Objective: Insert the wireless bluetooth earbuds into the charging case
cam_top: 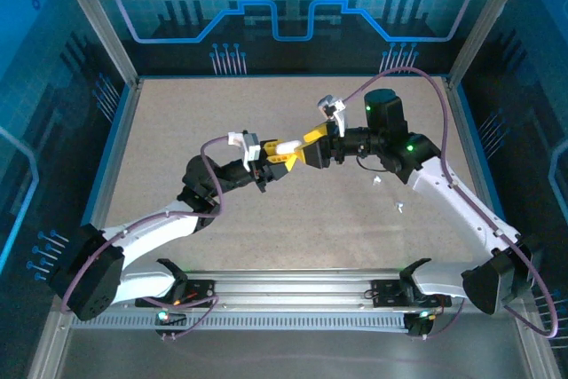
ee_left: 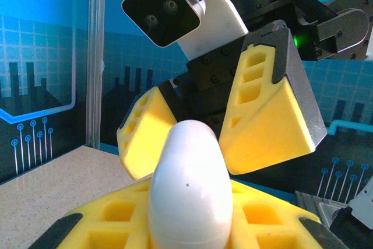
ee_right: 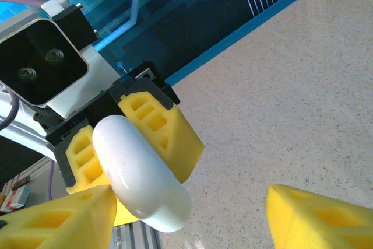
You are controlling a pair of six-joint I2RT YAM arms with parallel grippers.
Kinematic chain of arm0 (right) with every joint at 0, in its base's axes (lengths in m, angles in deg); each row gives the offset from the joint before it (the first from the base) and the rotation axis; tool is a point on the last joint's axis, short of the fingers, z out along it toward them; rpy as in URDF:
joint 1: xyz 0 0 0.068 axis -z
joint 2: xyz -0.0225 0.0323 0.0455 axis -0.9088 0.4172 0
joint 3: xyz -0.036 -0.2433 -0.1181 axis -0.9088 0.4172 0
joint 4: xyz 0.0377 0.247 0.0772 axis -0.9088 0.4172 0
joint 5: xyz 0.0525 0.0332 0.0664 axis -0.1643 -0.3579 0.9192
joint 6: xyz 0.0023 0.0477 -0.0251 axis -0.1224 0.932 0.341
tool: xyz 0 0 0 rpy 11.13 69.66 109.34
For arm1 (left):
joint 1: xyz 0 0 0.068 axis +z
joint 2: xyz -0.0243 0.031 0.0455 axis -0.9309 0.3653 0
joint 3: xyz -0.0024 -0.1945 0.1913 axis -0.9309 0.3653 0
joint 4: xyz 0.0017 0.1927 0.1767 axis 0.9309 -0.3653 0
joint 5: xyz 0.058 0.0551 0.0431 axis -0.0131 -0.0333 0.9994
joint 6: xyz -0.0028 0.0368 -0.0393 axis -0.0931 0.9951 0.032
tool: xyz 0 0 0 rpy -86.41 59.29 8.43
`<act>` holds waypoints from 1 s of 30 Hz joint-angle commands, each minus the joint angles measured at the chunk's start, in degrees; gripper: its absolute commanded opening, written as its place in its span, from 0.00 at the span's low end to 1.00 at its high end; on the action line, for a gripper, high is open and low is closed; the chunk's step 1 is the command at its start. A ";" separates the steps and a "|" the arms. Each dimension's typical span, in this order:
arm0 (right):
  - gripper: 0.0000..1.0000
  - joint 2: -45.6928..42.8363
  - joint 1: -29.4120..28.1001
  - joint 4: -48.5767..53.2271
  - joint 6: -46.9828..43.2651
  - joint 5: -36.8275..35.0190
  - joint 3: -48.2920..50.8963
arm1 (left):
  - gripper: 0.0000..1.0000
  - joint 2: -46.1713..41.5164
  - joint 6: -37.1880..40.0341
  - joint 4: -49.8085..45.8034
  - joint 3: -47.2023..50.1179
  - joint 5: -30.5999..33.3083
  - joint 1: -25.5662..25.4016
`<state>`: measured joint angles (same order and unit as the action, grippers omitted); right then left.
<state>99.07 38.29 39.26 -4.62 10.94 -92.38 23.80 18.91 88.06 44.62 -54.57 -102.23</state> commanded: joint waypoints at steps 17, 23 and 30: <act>0.68 1.14 -0.65 -2.36 2.26 -5.52 -3.08 | 0.22 0.69 -1.83 3.53 0.10 -3.41 -0.49; 0.69 1.10 -0.66 -2.67 2.75 -7.00 -3.26 | 0.22 0.79 -2.01 3.37 0.15 -3.74 -0.50; 0.70 0.71 -0.64 -2.79 3.17 -6.41 -3.78 | 0.22 0.69 -1.91 3.12 0.37 -3.14 -0.45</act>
<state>99.88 37.99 37.10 -2.04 4.52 -94.26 24.28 17.64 88.45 44.64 -56.60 -102.40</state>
